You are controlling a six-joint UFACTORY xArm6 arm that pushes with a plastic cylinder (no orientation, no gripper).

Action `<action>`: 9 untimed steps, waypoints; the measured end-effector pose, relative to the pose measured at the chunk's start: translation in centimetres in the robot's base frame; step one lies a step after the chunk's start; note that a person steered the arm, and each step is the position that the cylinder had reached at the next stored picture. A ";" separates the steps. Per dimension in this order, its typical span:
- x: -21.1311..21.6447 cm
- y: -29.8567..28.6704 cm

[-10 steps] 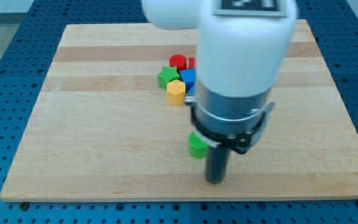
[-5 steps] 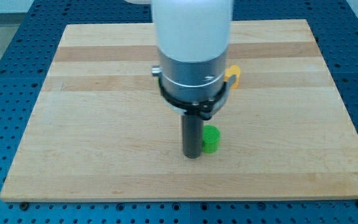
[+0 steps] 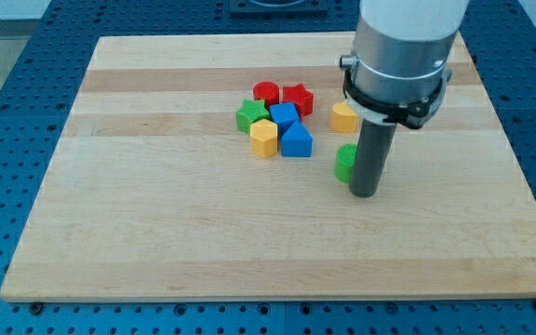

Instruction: Move the green circle right to the triangle

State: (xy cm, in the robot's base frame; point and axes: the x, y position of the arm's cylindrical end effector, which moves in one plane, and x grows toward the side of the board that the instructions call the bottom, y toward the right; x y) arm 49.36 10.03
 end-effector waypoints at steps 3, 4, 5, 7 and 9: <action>-3.3 0.5; -3.8 0.5; -4.0 0.5; -4.6 0.5; -5.4 0.5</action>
